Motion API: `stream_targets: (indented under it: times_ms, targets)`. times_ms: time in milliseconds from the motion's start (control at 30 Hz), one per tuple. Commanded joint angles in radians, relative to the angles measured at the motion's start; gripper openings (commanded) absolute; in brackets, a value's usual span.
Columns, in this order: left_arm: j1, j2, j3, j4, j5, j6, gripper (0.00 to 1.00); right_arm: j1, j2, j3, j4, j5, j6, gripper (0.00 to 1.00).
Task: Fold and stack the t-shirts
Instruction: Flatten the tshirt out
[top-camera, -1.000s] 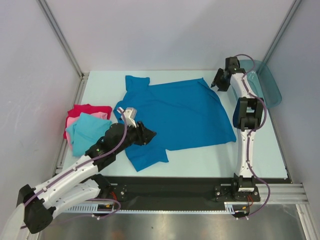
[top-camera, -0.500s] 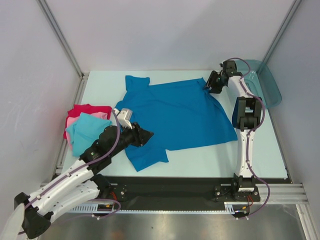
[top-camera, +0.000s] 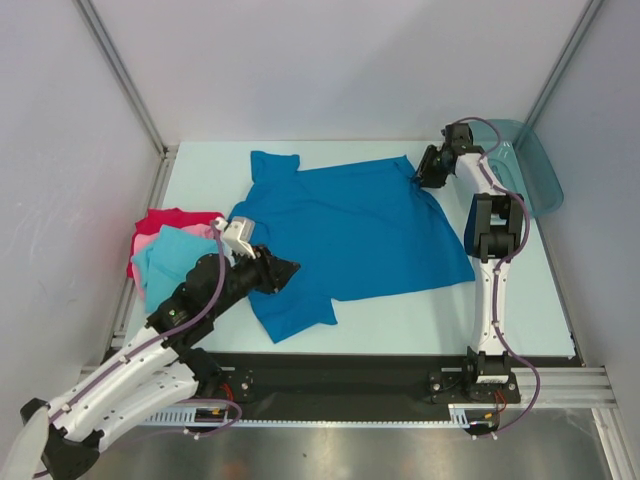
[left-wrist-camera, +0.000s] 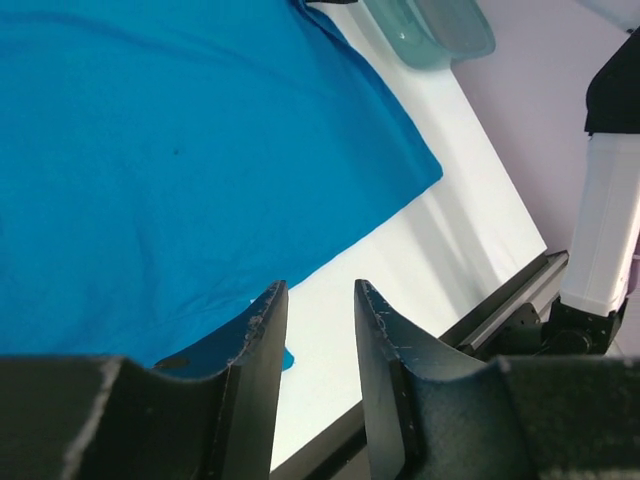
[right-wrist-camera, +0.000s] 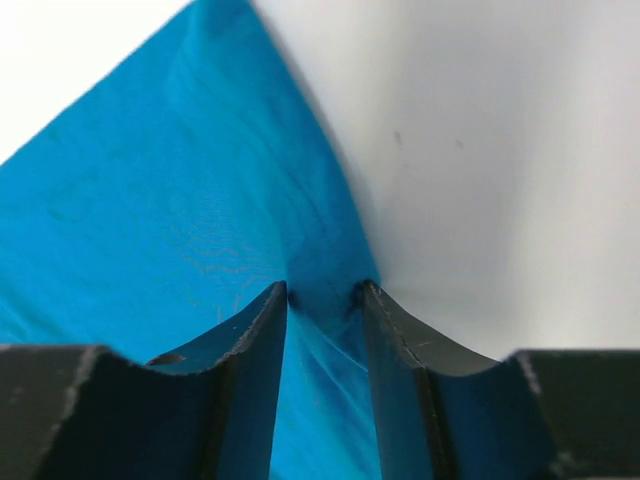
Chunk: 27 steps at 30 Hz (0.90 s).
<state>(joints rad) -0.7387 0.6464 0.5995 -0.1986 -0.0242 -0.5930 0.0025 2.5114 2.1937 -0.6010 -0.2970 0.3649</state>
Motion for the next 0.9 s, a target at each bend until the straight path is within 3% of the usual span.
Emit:
stream_targets:
  times_ms: [0, 200, 500, 700, 867]
  targets:
    - [-0.007, -0.017, 0.054, -0.013, -0.017, 0.024, 0.38, -0.022, -0.008, -0.008, -0.009, 0.067, -0.001, 0.40]
    - [-0.007, -0.031, 0.066, -0.025, -0.019, 0.025, 0.37, -0.036, -0.028, -0.012, -0.010, 0.101, 0.006, 0.28]
    - [-0.007, -0.036, 0.052, -0.035, -0.008, 0.013, 0.36, -0.029, -0.037, -0.014, 0.009, 0.139, 0.035, 0.00]
    - [-0.010, -0.050, 0.031, -0.036, -0.002, 0.002, 0.34, -0.021, -0.043, -0.014, 0.029, 0.154, 0.062, 0.00]
    - [-0.011, -0.048, 0.022, -0.036, 0.001, -0.002, 0.32, -0.010, -0.066, -0.020, 0.000, 0.332, 0.106, 0.00]
